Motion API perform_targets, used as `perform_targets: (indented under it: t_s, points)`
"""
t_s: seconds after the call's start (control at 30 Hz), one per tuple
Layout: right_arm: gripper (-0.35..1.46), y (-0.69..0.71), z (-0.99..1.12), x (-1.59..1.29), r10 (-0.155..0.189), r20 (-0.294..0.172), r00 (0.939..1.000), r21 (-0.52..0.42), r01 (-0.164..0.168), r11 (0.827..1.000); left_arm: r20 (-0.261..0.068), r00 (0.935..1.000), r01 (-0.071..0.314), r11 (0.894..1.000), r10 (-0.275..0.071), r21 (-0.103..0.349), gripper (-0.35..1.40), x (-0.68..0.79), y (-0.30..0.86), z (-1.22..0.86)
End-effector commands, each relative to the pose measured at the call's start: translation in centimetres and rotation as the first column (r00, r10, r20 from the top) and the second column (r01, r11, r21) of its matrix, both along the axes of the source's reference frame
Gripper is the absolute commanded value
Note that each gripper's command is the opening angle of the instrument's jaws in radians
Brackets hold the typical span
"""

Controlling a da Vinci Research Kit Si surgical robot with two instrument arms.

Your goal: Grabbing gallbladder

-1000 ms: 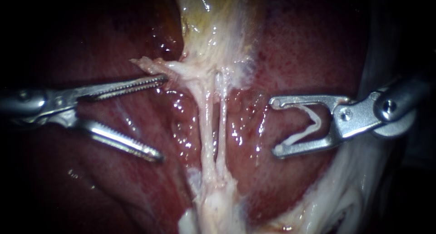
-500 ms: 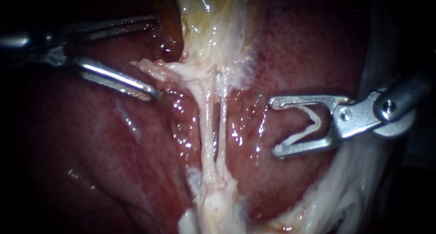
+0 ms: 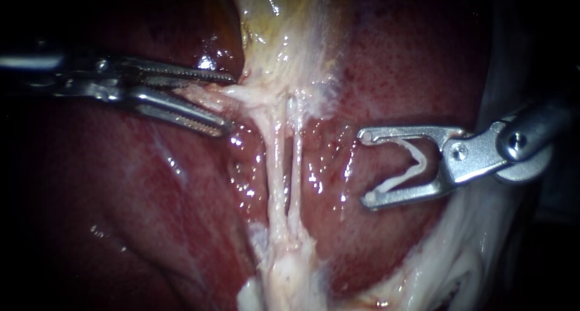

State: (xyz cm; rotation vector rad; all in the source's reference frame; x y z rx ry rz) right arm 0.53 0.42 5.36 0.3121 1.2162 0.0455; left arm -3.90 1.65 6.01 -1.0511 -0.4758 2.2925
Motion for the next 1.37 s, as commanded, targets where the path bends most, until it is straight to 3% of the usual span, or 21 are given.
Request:
perform_targets:
  t_s: [0.03,0.2,0.33,0.43,0.5,0.57,0.73,0.93,1.07,1.37]
  points:
    - [0.50,0.00,0.00,0.00,0.000,0.000,1.0000,0.000,0.000,1.000,0.002,1.0000,0.001,1.000,-0.001,0.006,0.19,-0.01,0.00,0.00]
    - [0.50,0.00,0.00,0.00,0.000,0.000,1.0000,0.000,0.000,1.000,0.002,0.9998,0.021,0.999,-0.021,0.035,0.17,0.00,0.00,-0.01]
    - [0.50,0.00,0.00,0.00,0.000,0.000,1.0000,0.000,0.000,1.000,-0.003,0.9994,0.034,0.997,-0.034,0.062,-0.35,0.02,0.01,-0.03]
    - [0.50,0.00,0.00,0.00,0.000,0.000,1.0000,0.000,0.000,1.000,-0.034,0.9982,0.051,0.995,-0.049,0.083,-0.35,0.06,-0.01,-0.07]
    - [0.50,0.00,0.00,0.00,0.000,0.000,1.0000,0.000,0.000,1.000,-0.066,0.9945,0.087,0.992,-0.081,0.095,-0.35,0.08,-0.03,-0.13]
    - [0.50,0.00,0.00,0.00,0.000,0.000,1.0000,0.000,0.000,1.000,-0.076,0.9918,0.110,0.989,-0.103,0.101,-0.35,0.10,-0.04,-0.20]
    - [0.50,0.00,0.00,0.00,0.000,0.000,1.0000,0.000,0.000,1.000,-0.070,0.9923,0.110,0.987,-0.103,0.116,-0.35,0.16,0.04,-0.48]
    - [0.50,0.00,0.00,0.00,0.000,0.000,1.0000,0.000,0.000,1.000,-0.061,0.9876,0.150,0.983,-0.144,0.109,-0.35,0.44,0.32,-0.84]
    - [0.50,0.00,0.00,0.00,0.000,0.000,1.0000,0.000,0.000,1.000,-0.068,0.9859,0.160,0.981,-0.153,0.111,-0.35,0.54,0.36,-0.85]
    - [0.50,0.00,0.00,0.00,0.000,0.000,1.0000,0.000,0.000,1.000,-0.070,0.9851,0.164,0.981,-0.157,0.108,-0.35,0.52,0.34,-0.81]
